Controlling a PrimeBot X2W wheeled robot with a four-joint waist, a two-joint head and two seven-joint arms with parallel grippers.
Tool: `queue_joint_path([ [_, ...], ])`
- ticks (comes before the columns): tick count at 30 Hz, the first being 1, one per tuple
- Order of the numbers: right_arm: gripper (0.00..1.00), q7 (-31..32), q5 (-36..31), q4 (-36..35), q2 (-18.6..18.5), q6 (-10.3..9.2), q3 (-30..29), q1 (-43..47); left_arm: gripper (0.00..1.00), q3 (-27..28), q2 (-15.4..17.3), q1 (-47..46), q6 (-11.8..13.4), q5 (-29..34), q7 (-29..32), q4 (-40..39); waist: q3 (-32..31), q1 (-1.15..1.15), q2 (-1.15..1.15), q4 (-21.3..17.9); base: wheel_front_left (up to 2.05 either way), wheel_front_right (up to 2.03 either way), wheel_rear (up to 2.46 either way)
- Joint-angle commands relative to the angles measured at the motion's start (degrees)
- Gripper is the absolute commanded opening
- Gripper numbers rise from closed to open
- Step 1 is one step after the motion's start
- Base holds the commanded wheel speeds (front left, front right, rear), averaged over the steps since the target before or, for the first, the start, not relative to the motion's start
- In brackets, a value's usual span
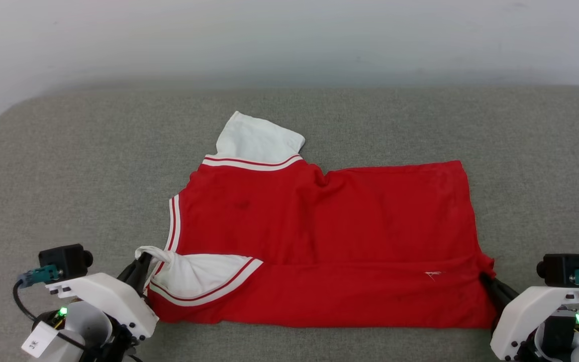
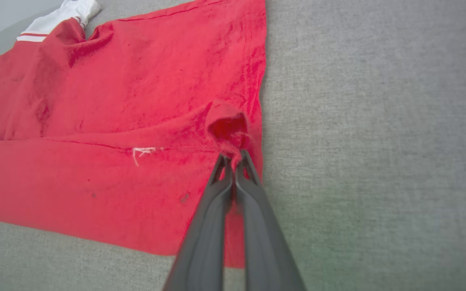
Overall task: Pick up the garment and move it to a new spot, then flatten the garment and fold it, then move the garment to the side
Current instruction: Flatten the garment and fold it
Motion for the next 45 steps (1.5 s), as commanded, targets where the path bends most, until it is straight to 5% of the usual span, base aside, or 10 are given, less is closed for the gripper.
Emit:
queue_joint_path([
  [1, 0.00, -0.6, 0.0, 1.0, -0.4, -0.09, 0.4, -1.0, 0.00, -0.5, -0.6, -1.4, -0.6, 0.3, 0.2, 1.3, 1.6, -0.01, 0.00, 0.2, 0.00, 0.00, 0.00],
  [13, 0.00, -6.6, 0.5, 11.7, -1.0, -0.09, 4.8, -5.7, 0.00, -3.0, -4.7, -7.9, -5.5, -0.6, 0.3, 13.4, 5.0, -0.01, 0.00, 0.0, 0.00, 0.00, 0.00],
  [14, 0.00, -7.4, 0.5, 12.3, -1.1, -0.10, 5.2, -6.1, 0.08, -3.0, -5.1, -8.1, -5.7, -1.0, 0.7, 14.3, 4.9, -0.01, 0.00, 0.0, 0.00, 0.00, 0.00],
  [16, 0.36, -9.6, 1.3, 12.7, -1.0, -0.09, 6.0, -6.9, 0.55, -2.8, -5.6, -8.8, -5.9, -1.6, 1.1, 15.5, 4.7, -0.01, 0.00, 0.0, 0.00, 0.00, 0.00],
  [17, 0.53, -10.8, 1.3, 12.8, -1.2, -0.10, 6.2, -7.1, 1.00, -2.7, -5.4, -9.2, -5.7, -1.6, 1.1, 16.1, 4.3, -0.01, 0.00, 0.0, 0.00, 0.00, 0.00],
  [18, 1.00, -12.1, 1.2, 12.7, -1.6, -0.10, 6.5, -7.4, 1.00, -2.6, -5.2, -9.4, -5.6, -1.5, 0.8, 16.4, 3.9, -0.01, 0.00, 0.0, 0.00, 0.00, 0.00],
  [31, 1.00, -26.8, -4.2, 6.7, -1.1, -0.07, 3.5, -4.0, 1.00, -0.7, 0.4, -8.3, -1.2, 0.5, 1.1, 13.9, -1.6, -0.01, 0.00, -0.2, 0.00, 0.00, 0.00],
  [38, 1.00, -25.9, -7.5, -1.8, 1.4, -0.07, 0.4, 0.9, 1.00, -1.4, 6.3, -4.8, 0.9, -4.2, 15.0, 2.5, -2.4, -0.01, 0.00, -0.6, 0.00, 0.00, 0.00],
  [45, 1.00, -23.3, -9.8, -9.5, 3.9, -0.07, 0.2, 3.7, 1.00, -1.7, 11.0, -0.7, 6.7, -8.3, 26.5, -7.5, -0.4, -0.01, 0.00, -2.4, 0.00, 0.00, 0.00],
])
